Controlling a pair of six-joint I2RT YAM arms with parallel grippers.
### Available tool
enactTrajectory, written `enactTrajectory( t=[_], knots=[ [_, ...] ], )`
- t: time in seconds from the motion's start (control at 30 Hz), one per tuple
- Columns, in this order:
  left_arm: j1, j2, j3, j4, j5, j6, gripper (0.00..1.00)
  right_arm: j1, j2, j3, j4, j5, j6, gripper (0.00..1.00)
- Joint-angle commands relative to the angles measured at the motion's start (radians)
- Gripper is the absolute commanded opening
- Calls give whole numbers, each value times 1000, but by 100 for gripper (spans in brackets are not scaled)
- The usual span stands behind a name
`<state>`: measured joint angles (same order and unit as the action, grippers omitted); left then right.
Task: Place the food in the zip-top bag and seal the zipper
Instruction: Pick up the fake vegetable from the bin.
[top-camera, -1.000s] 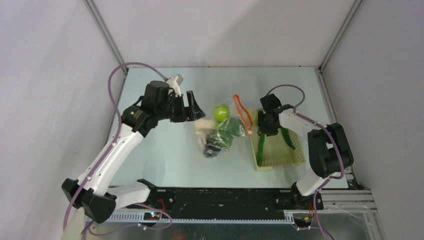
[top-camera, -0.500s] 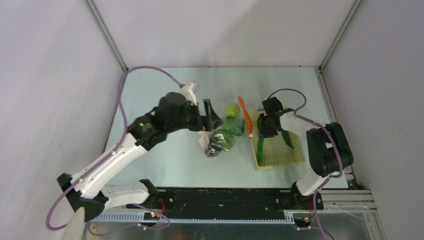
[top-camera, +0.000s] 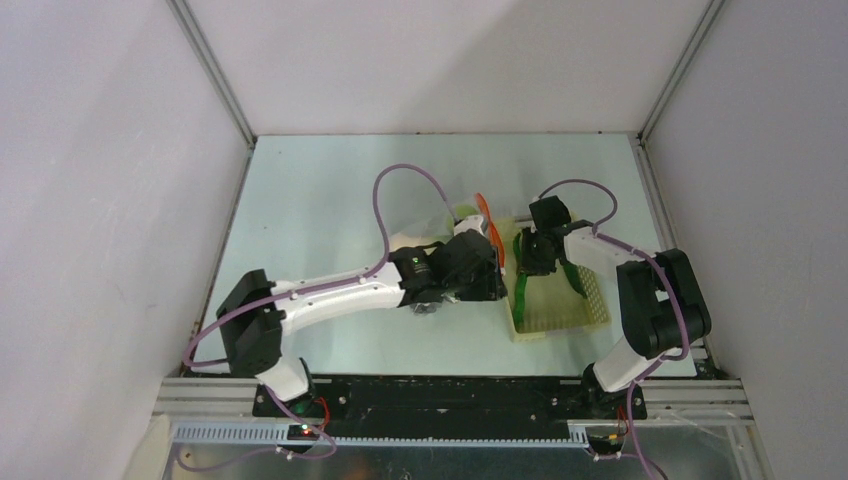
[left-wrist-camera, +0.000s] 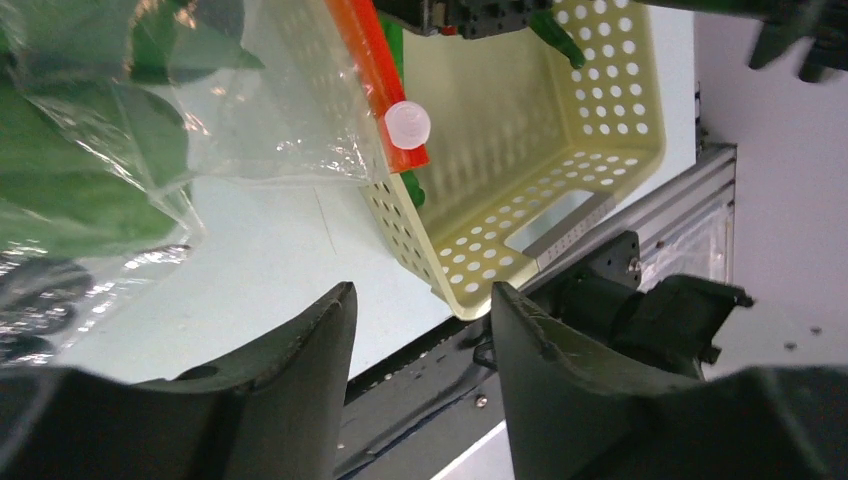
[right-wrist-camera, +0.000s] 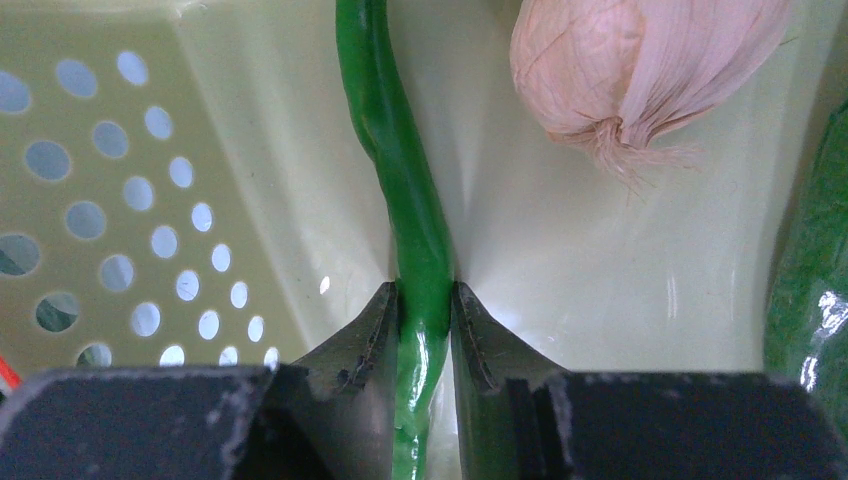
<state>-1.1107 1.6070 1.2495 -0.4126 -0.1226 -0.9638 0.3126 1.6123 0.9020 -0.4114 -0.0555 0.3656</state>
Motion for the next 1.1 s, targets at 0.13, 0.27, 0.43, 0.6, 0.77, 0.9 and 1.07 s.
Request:
enactTrajectory(
  t=[0.13, 0.27, 0.43, 0.6, 0.77, 0.9, 1.07],
  knots=[
    [-25, 121, 130, 56, -74, -157, 49, -4, -31, -29, 35, -45, 25, 12],
    [-26, 170, 138, 20, -95, -210, 48, -4, -37, -29, 34, -51, 25, 12],
    [-27, 220, 185, -70, -125, -229, 48, -3, -47, -31, 33, -52, 22, 12],
    [-28, 268, 192, -71, -127, -240, 46, -3, -50, -38, 38, -61, 23, 12],
    [-25, 329, 256, -97, -126, -238, 39, 1, -50, -52, 40, -75, 28, 11],
    [-19, 358, 278, -112, -117, -250, 28, 17, -55, -55, 21, -80, 24, 10],
    [-7, 363, 290, -135, -127, -263, 17, 49, -61, -55, -31, -84, 23, 7]
  ],
)
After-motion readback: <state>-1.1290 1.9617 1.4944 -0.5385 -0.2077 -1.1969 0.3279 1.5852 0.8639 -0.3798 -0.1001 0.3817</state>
